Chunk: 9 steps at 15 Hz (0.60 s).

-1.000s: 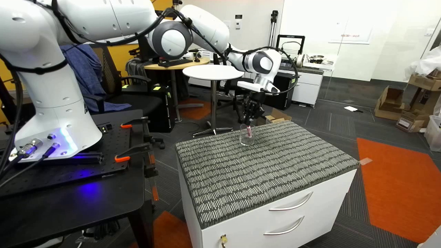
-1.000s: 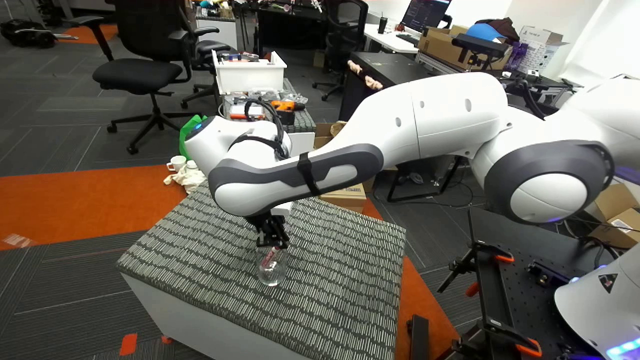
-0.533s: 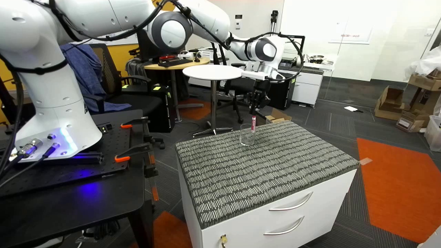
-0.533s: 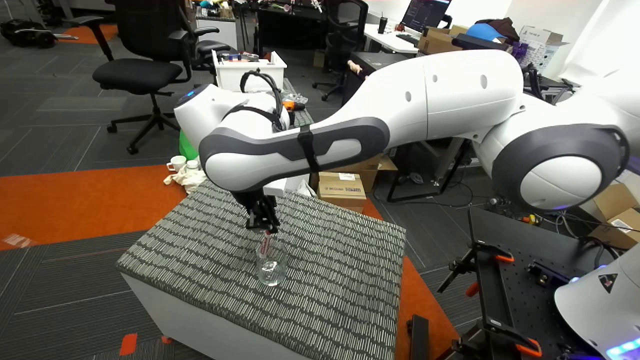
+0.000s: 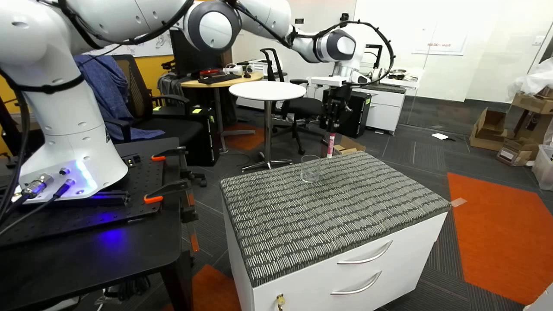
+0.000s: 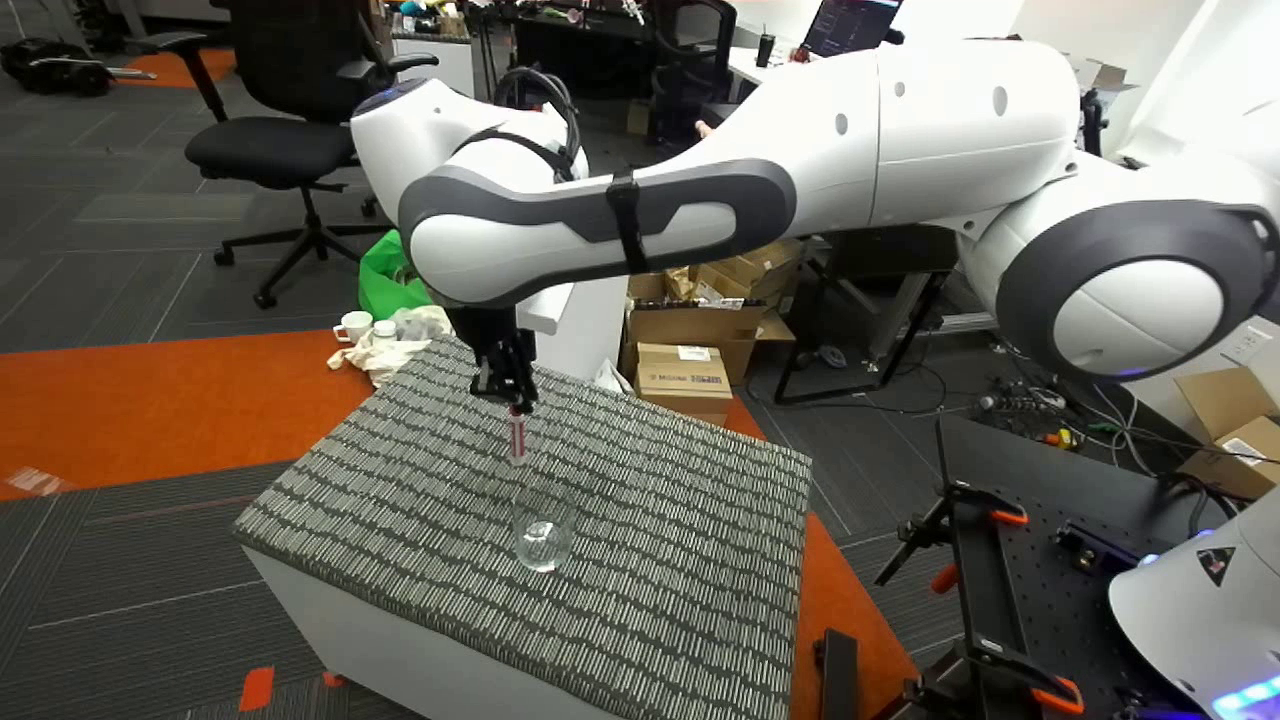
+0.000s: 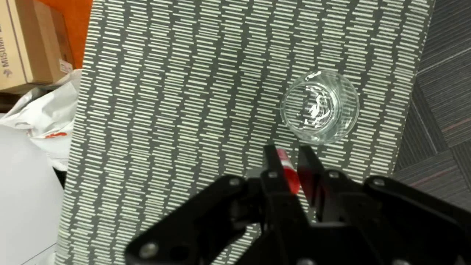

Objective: Take the marker out of the glass

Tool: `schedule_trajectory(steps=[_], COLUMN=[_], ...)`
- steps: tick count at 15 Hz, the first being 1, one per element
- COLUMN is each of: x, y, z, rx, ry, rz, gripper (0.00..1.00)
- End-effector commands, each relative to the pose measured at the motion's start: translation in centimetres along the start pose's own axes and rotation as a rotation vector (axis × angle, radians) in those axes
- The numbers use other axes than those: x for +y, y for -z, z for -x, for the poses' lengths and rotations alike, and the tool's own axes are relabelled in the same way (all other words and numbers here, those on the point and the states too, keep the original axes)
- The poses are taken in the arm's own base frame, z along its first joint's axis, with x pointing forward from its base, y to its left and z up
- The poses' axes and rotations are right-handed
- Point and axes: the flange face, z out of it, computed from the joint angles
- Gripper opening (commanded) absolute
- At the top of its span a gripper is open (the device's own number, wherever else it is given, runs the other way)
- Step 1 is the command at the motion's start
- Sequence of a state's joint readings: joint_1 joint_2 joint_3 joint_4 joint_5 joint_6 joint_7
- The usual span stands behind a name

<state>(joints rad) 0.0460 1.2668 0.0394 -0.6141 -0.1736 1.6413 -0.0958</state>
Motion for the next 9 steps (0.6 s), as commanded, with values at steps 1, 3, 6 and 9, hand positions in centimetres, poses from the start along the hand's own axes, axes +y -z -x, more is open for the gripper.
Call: schedule_trajectory(steps=[1, 3, 6, 9], x=[3.1, 5.1, 8.0, 9.3], y=[1.5, 1.0, -0.5, -2.3], z=[0.4, 0.4, 0.3, -0.1], rx=[0.050, 0.072, 0.108, 0.160], ry=[-0.101, -0.161, -0.283, -0.393], rz=[-0.002, 0.008, 0.043, 0.092], gripper=[0.05, 0.05, 0.05, 0.05])
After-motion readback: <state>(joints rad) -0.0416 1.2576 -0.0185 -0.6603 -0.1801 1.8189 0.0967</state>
